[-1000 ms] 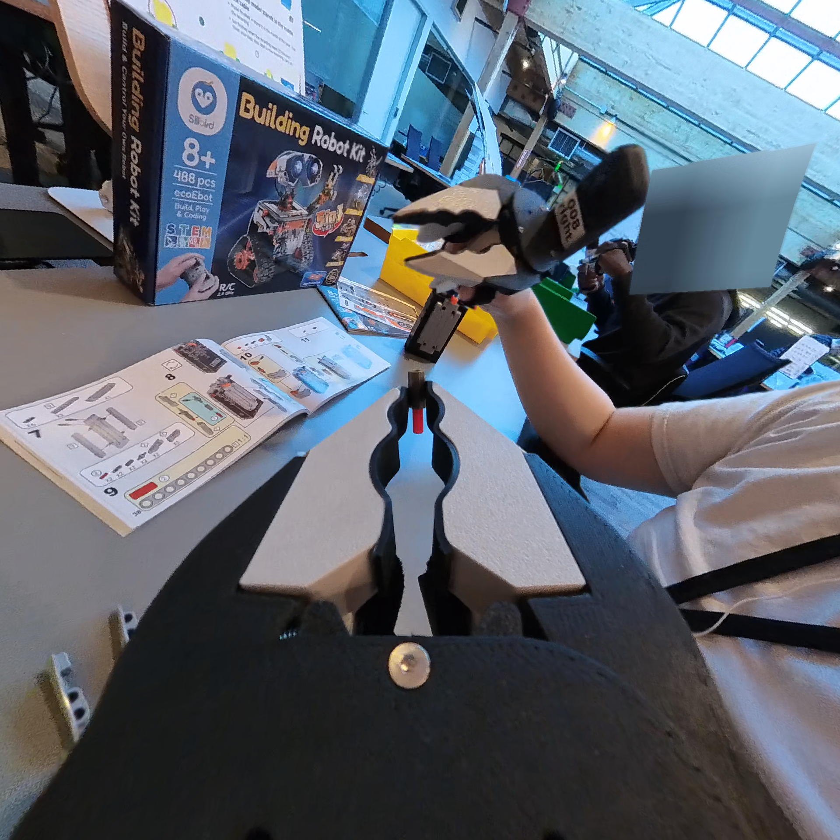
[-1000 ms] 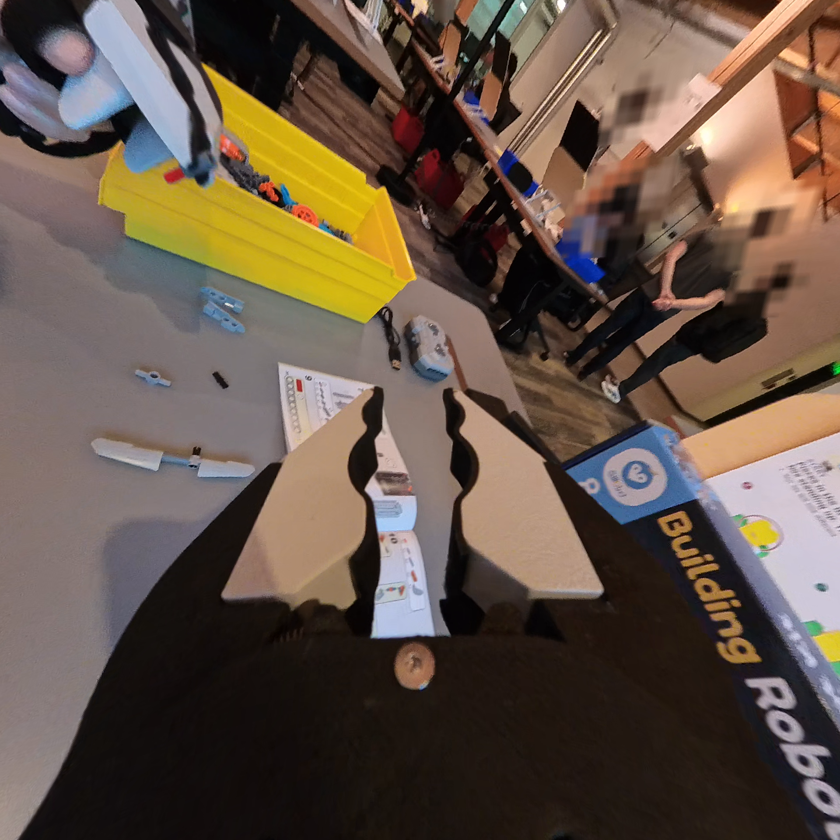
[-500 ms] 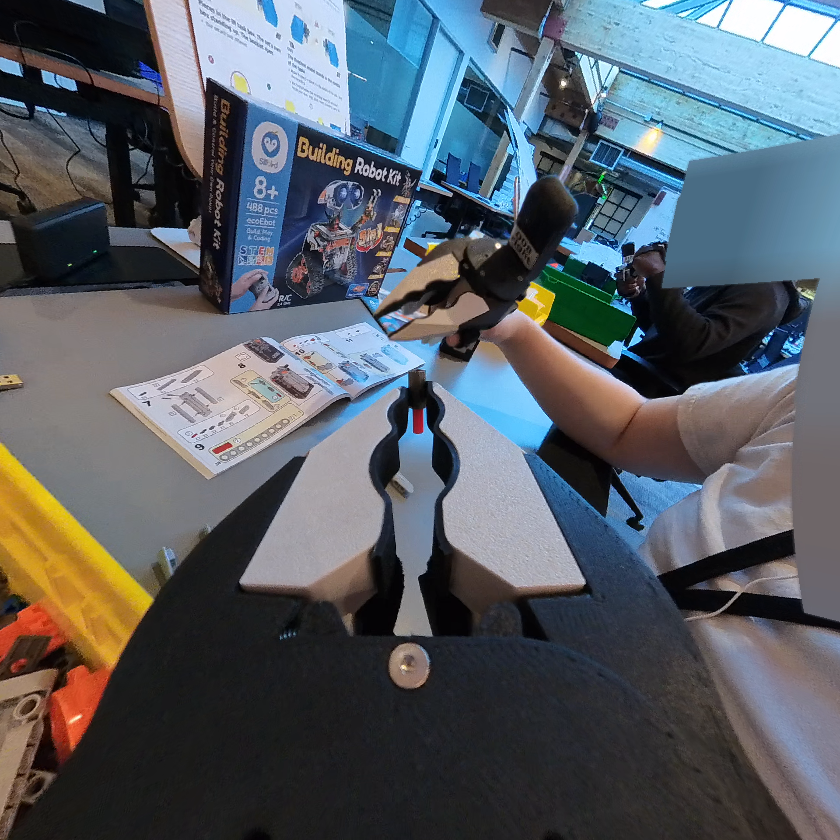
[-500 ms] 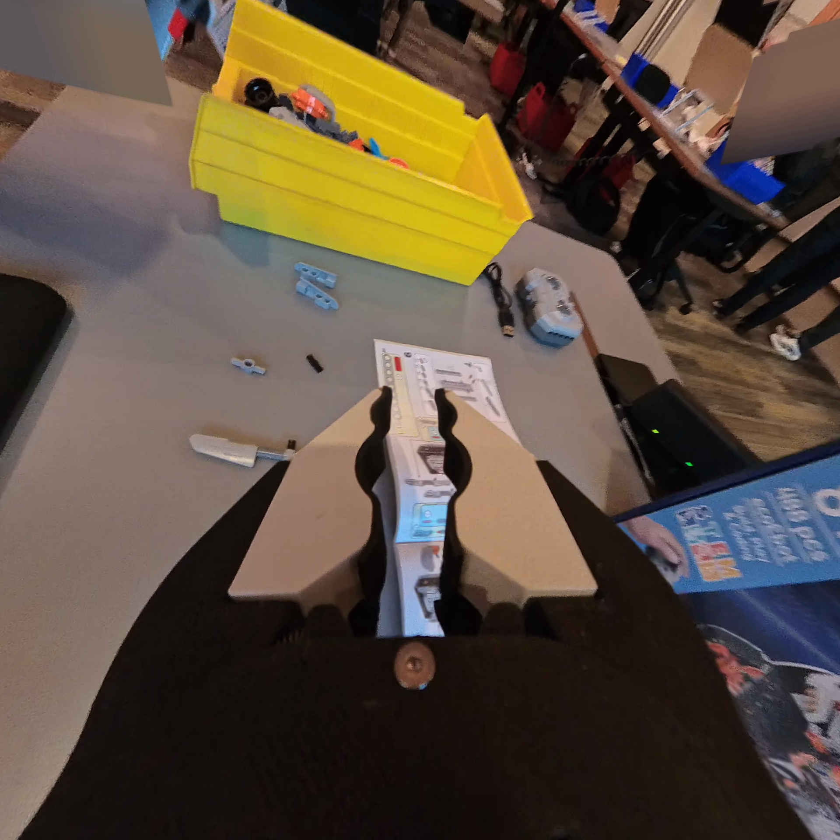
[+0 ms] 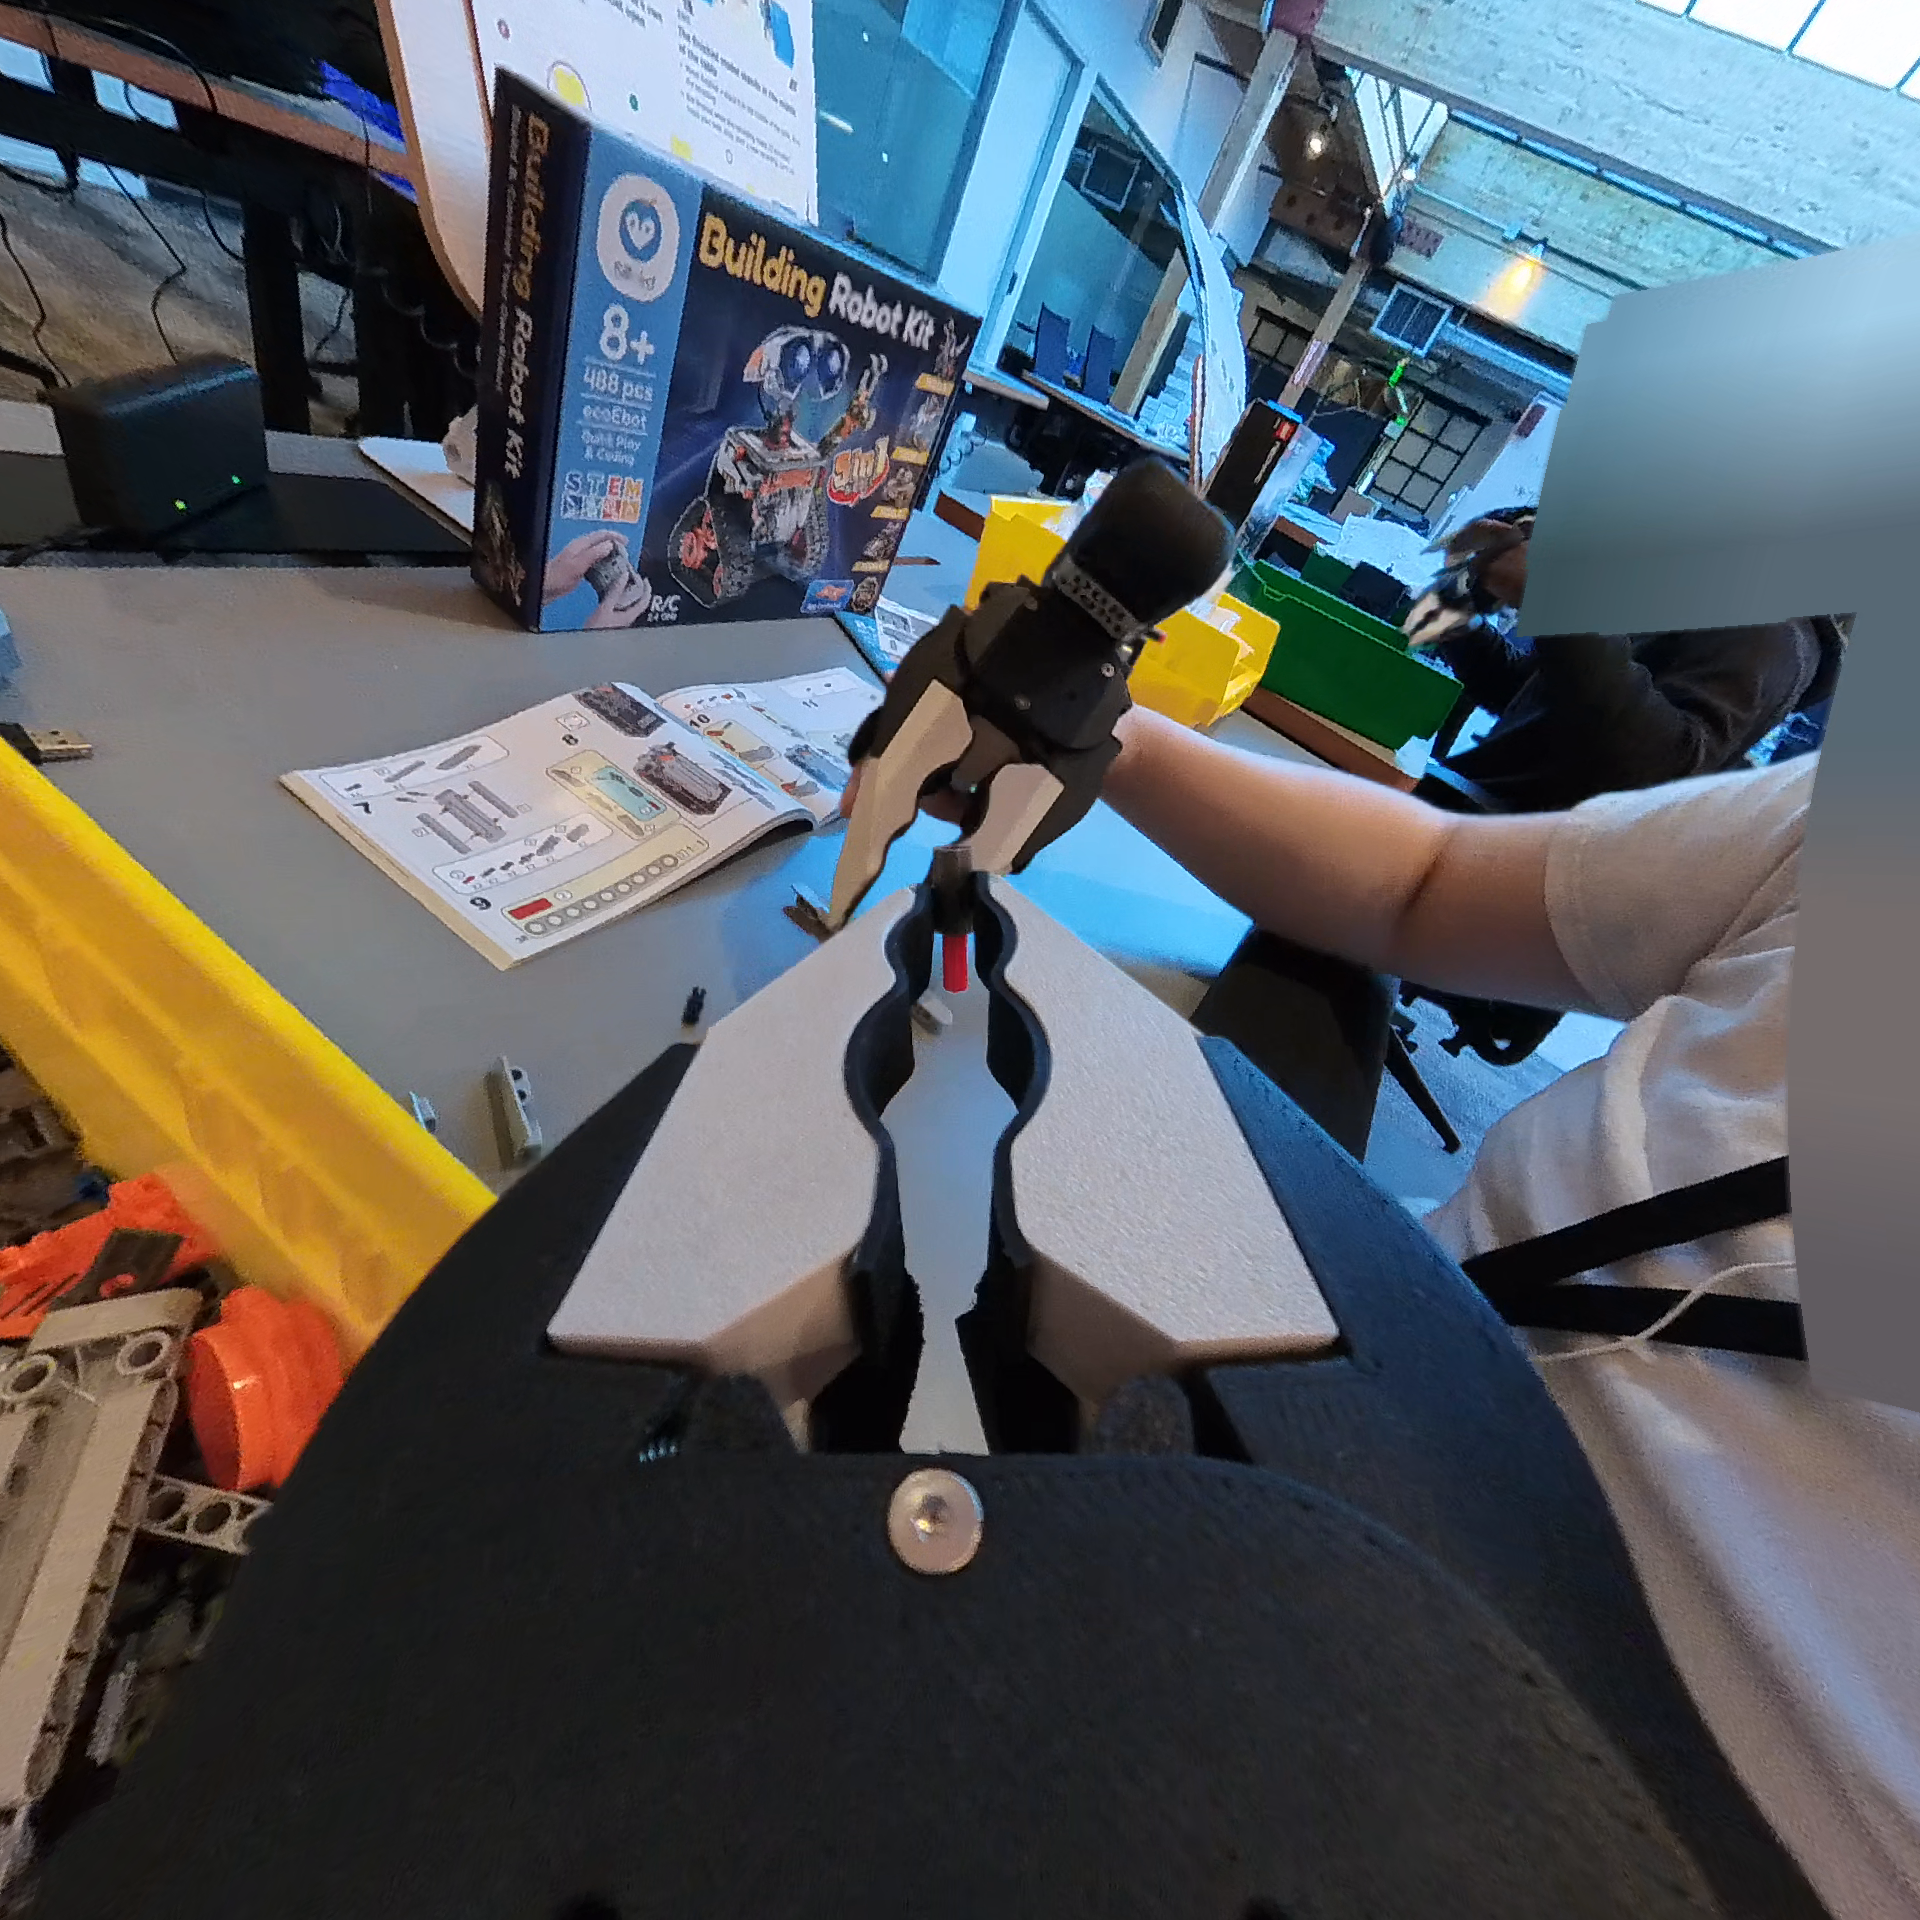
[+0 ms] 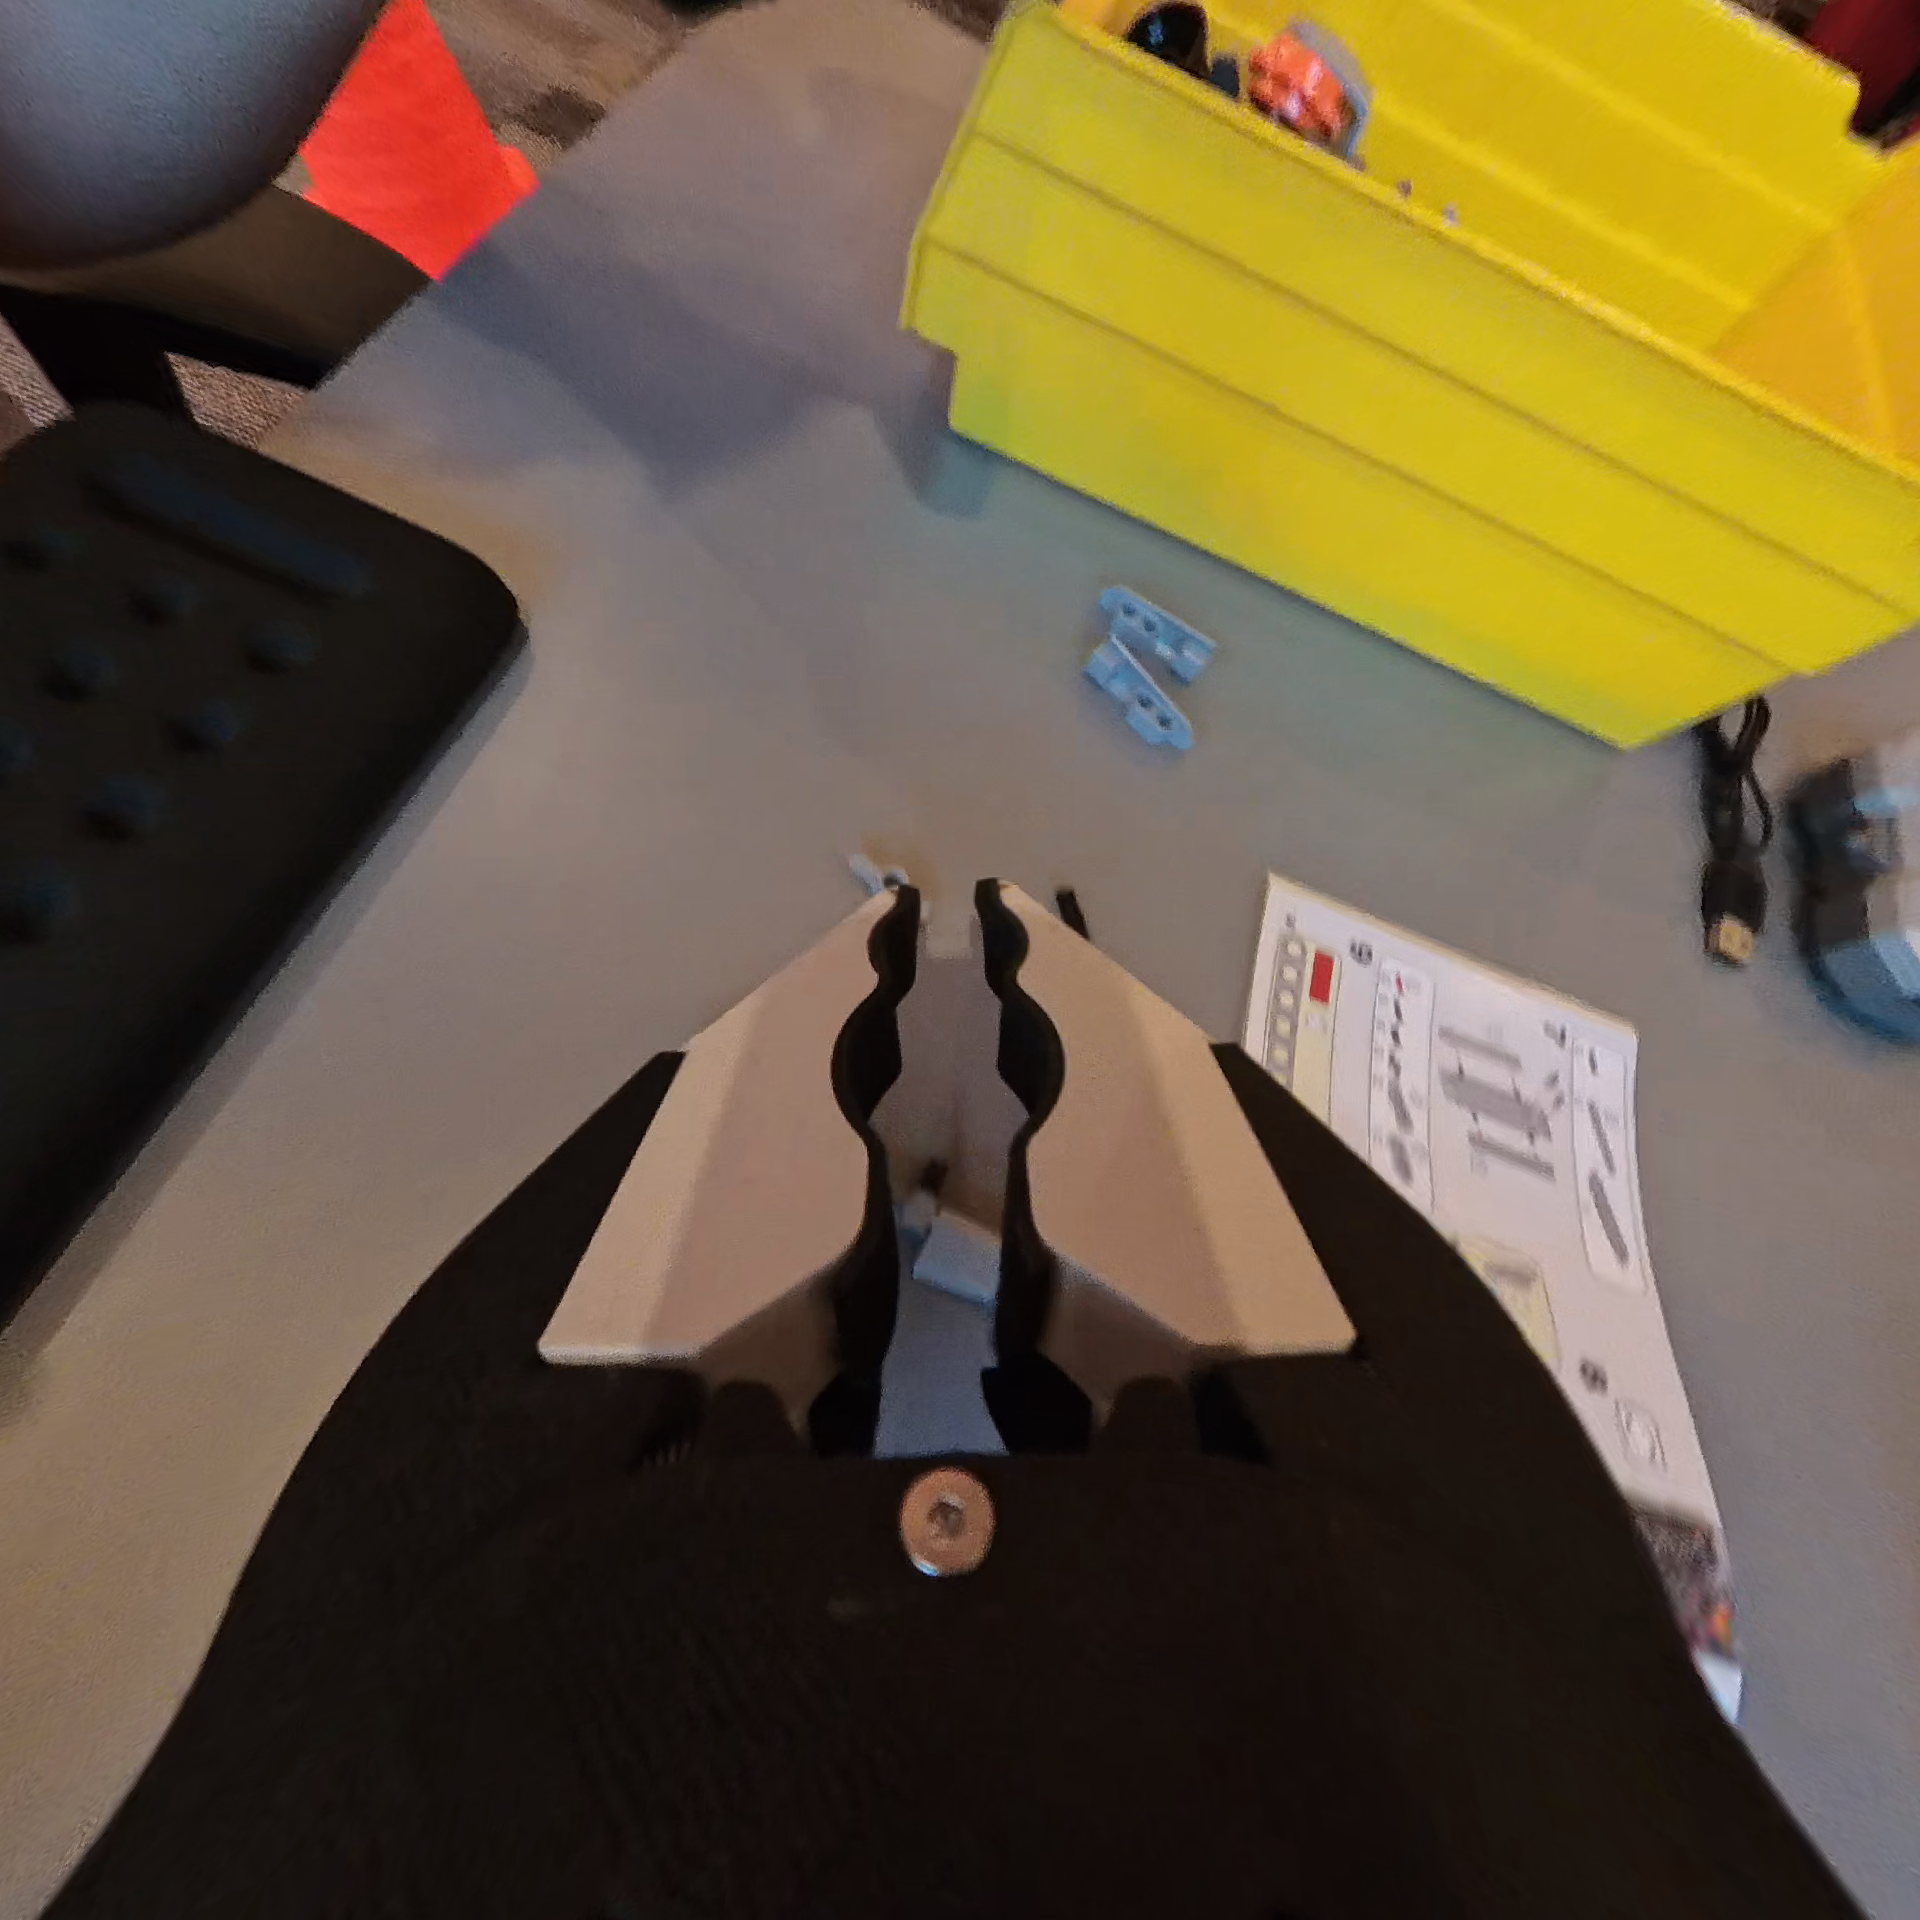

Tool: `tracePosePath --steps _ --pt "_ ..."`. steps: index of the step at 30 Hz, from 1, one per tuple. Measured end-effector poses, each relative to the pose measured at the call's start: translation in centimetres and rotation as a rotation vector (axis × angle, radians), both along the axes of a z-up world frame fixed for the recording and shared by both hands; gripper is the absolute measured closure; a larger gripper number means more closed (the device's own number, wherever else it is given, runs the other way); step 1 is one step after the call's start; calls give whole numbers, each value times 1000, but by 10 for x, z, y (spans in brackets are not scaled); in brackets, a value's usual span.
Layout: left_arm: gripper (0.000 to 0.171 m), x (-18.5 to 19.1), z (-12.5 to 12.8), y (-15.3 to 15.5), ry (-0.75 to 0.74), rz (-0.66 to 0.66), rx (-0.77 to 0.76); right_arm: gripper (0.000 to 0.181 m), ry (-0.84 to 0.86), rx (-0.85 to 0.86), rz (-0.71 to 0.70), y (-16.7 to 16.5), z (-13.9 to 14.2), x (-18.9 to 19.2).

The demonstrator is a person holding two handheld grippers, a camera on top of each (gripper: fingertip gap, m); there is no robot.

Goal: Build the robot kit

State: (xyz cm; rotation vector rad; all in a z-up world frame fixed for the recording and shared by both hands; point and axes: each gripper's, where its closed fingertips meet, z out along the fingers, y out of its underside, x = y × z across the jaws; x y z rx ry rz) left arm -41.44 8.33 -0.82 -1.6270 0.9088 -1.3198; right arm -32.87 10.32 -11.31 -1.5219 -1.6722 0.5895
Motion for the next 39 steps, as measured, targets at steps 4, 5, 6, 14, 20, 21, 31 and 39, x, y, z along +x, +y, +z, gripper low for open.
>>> tracePosePath --steps 4,5,6,14,20,21,31,39 --pt "167 4 -14 -8 51 -46 -13 162 227 -29 57 -16 59 -42" --pt "167 6 -16 -10 62 -55 -7 165 289 -92 46 -18 77 -50" --pt "167 8 -18 -11 71 -63 -1 166 314 -177 45 -21 88 -57" --pt "167 20 -24 -23 99 -138 -1 164 145 -110 245 -42 93 -57" --pt "167 19 -21 -26 49 -176 -77 166 -42 -150 215 -17 41 -35" --pt "167 18 -20 -27 32 -188 -119 167 -65 -173 213 -15 29 -32" --pt "167 10 -15 -30 -58 -256 -329 171 -262 -180 255 -6 -39 -18" --pt "167 12 -18 -36 -17 -275 -329 173 -242 -201 271 -5 -46 -20"
